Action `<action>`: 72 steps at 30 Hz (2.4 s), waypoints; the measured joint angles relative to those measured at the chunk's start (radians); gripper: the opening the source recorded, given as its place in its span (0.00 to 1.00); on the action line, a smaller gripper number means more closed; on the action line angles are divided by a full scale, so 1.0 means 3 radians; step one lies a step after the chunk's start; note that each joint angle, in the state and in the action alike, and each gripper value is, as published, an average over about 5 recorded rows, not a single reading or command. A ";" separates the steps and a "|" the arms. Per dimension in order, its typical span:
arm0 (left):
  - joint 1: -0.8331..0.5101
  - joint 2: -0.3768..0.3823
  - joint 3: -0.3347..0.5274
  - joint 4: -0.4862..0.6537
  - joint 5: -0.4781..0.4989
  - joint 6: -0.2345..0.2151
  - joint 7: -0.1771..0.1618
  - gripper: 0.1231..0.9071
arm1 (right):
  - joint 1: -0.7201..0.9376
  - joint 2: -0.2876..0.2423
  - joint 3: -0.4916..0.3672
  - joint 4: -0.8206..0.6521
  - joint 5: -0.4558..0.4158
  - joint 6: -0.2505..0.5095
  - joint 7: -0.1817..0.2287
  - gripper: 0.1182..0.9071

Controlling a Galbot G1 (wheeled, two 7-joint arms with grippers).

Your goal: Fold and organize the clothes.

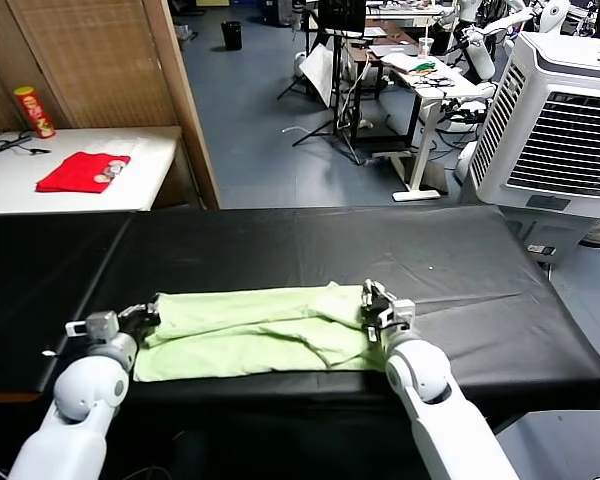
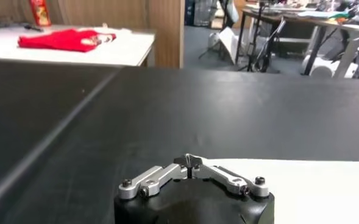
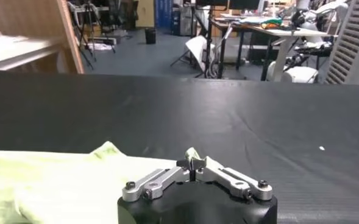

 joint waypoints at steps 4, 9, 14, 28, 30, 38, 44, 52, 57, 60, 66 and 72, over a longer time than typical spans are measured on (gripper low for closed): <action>0.0047 0.0054 -0.0044 -0.0068 -0.0008 -0.0005 0.0003 0.46 | -0.0115 -0.0068 0.0060 0.0184 0.0008 -0.0002 -0.0013 0.73; 0.0150 0.0053 -0.0132 -0.0187 -0.0108 -0.0007 -0.0004 0.77 | -0.0297 -0.0136 0.0136 0.0466 0.0017 -0.0009 -0.0049 0.86; 0.0416 -0.0060 -0.0271 -0.0408 -0.0250 -0.0017 -0.0001 0.86 | -0.0451 -0.0153 0.0169 0.0686 0.0026 -0.0009 -0.0079 0.86; 0.0927 -0.0358 -0.0343 -0.0577 -0.0085 -0.0102 0.0063 0.54 | -0.0540 -0.0165 0.0146 0.0929 0.0038 -0.0011 -0.0108 0.86; 0.0938 -0.0390 -0.0335 -0.0582 -0.0081 -0.0102 0.0068 0.45 | -0.0550 -0.0166 0.0147 0.0951 0.0038 -0.0010 -0.0110 0.86; 0.0895 -0.0421 -0.0314 -0.0535 0.0097 -0.0109 0.0080 0.03 | -0.0600 -0.0142 0.0154 0.1055 0.0034 -0.0015 -0.0110 0.86; 0.0932 -0.0251 -0.0399 -0.0544 0.0546 -0.0230 0.0166 0.04 | -0.0650 -0.0135 0.0205 0.1139 0.0025 -0.0019 -0.0096 0.86; 0.1054 0.0372 -0.0719 -0.0403 0.0977 -0.0435 0.0173 0.04 | -0.0748 -0.0047 0.0190 0.1182 -0.0048 -0.0015 -0.0094 0.86; 0.1062 0.0483 -0.0684 -0.0558 0.0950 -0.0274 0.0114 0.04 | -0.0800 -0.0013 0.0202 0.1215 -0.0129 -0.0015 -0.0087 0.86; 0.1038 0.0382 -0.0515 -0.0766 0.0814 -0.0124 0.0007 0.04 | -0.0854 -0.0003 0.0234 0.1250 -0.0172 -0.0015 -0.0087 0.86; 0.0910 0.0029 0.0039 -0.1164 0.0385 0.0191 -0.0247 0.04 | -0.0968 0.0028 0.0303 0.1303 -0.0253 -0.0014 -0.0088 0.86; 0.0664 -0.0321 0.0583 -0.1321 -0.0119 0.0407 -0.0487 0.04 | -0.1038 0.0064 0.0335 0.1307 -0.0312 -0.0014 -0.0088 0.86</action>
